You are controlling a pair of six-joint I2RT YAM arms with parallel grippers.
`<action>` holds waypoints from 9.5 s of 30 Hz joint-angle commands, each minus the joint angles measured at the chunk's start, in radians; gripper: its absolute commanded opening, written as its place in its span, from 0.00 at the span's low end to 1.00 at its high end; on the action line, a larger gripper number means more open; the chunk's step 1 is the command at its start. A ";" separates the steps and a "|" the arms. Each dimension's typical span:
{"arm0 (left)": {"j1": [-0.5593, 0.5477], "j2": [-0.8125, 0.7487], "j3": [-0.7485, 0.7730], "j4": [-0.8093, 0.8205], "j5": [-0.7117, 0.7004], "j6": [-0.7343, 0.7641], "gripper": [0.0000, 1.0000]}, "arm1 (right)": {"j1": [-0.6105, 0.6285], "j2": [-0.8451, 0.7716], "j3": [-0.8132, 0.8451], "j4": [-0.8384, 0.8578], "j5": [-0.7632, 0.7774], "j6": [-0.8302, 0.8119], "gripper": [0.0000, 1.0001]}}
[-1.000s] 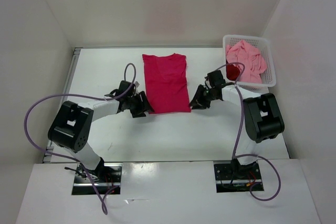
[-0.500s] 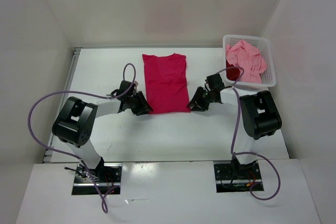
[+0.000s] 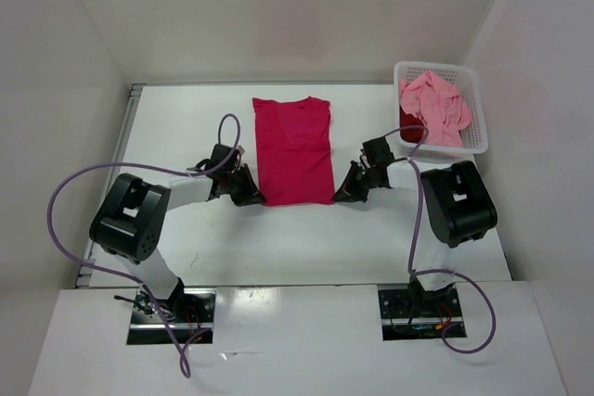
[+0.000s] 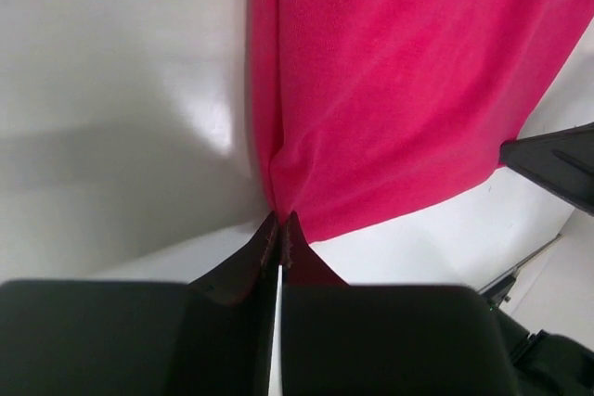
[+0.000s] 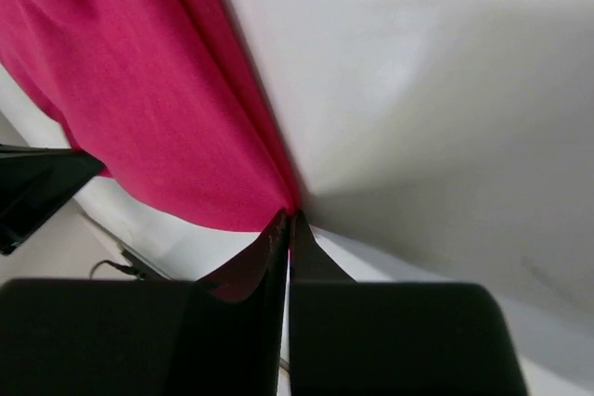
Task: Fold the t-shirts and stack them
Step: Grab one side of the 2/3 rectangular tshirt with both arms, then fold the long partially folded tshirt into a neat square, then smooth out wrinkles on the folded tshirt, then put the neatly folded tshirt into the corner of the board with the left arm, then grab crumpled tshirt from bin with the right arm, then move the tshirt to the center of the board
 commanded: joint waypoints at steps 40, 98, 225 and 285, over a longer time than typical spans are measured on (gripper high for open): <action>0.162 0.298 0.664 -0.151 -0.158 0.009 0.06 | -0.005 0.415 0.906 -0.358 0.179 -0.158 0.05; 0.110 0.128 0.267 0.023 -0.084 0.084 0.47 | 0.161 0.305 0.638 -0.192 0.009 -0.166 0.09; 0.004 -0.185 -0.092 0.030 0.307 0.002 0.82 | -0.408 0.720 1.620 -0.627 0.859 -0.230 0.88; 0.521 -0.292 -0.008 -0.051 0.157 0.002 0.68 | -0.031 0.146 0.818 0.067 -0.396 -0.155 0.00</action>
